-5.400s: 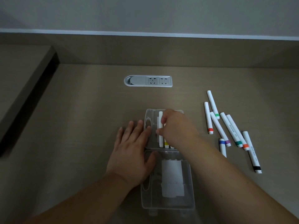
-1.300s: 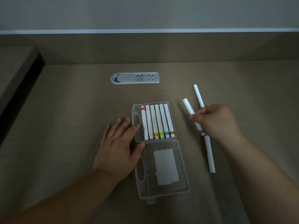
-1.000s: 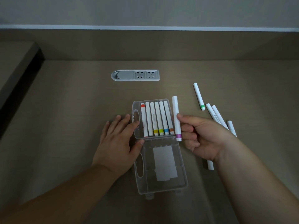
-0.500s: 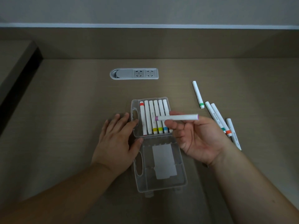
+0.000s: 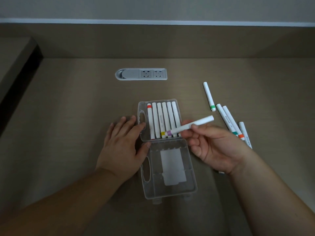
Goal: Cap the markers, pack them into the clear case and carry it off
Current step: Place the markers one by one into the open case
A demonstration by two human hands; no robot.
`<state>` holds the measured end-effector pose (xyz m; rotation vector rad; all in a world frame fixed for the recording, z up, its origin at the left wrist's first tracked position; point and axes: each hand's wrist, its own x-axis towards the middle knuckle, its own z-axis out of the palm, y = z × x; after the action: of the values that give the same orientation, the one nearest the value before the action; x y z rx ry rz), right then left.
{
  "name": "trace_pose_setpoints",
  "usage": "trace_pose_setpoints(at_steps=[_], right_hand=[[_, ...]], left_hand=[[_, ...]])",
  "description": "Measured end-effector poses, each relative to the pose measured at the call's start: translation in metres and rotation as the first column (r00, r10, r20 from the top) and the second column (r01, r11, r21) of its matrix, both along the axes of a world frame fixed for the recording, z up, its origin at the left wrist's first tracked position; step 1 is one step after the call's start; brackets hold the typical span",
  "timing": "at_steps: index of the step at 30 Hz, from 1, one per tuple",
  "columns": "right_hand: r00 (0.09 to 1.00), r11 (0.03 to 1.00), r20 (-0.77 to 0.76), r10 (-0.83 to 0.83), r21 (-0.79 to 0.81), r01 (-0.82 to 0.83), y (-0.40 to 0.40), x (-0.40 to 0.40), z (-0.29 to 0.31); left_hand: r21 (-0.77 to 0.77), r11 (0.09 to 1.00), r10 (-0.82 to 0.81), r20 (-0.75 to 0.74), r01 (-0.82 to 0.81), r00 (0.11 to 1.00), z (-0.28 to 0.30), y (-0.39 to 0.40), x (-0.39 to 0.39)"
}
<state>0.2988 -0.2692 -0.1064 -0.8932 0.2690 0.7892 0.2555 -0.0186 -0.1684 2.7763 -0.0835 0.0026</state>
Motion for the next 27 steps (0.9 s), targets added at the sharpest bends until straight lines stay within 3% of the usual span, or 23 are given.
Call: trace_pose_setpoints(at_steps=[4, 6, 9, 11, 17, 19, 24, 27], right_hand=[[0.98, 0.919, 0.108, 0.167, -0.378, -0.115, -0.009, -0.007, 0.001], [0.943, 0.778, 0.123, 0.309, -0.603, -0.176, -0.009, -0.013, 0.003], [0.864, 0.489, 0.085, 0.497, -0.85, -0.197, -0.004, -0.02, 0.009], [0.833, 0.355, 0.035, 0.553, -0.914, -0.197, 0.0, -0.022, 0.011], [0.756, 0.07, -0.036, 0.654, -0.992, -0.108, 0.018, -0.02, 0.005], [0.745, 0.024, -0.057, 0.665, -0.995, -0.097, 0.02, -0.019, 0.002], [0.737, 0.009, -0.062, 0.673, -0.996, -0.093, 0.02, -0.025, 0.0], [0.754, 0.052, -0.017, 0.656, -0.996, -0.068, 0.018, -0.031, -0.002]], left_hand=[[-0.011, 1.0, 0.0, 0.008, 0.001, 1.0, -0.001, 0.0, 0.0], [-0.006, 1.0, -0.001, 0.003, 0.001, 1.0, -0.001, 0.001, 0.0], [-0.003, 1.0, -0.003, -0.006, 0.003, 1.0, 0.0, 0.001, 0.0], [-0.004, 1.0, -0.004, -0.006, 0.004, 1.0, 0.0, 0.001, 0.0], [-0.001, 1.0, -0.005, -0.015, 0.005, 1.0, 0.001, 0.001, 0.001], [-0.004, 1.0, -0.003, -0.015, 0.003, 1.0, 0.001, 0.001, 0.001], [-0.01, 1.0, -0.001, -0.014, 0.001, 1.0, 0.001, 0.001, 0.0], [-0.007, 1.0, -0.004, -0.012, 0.004, 1.0, 0.0, 0.001, 0.0]])
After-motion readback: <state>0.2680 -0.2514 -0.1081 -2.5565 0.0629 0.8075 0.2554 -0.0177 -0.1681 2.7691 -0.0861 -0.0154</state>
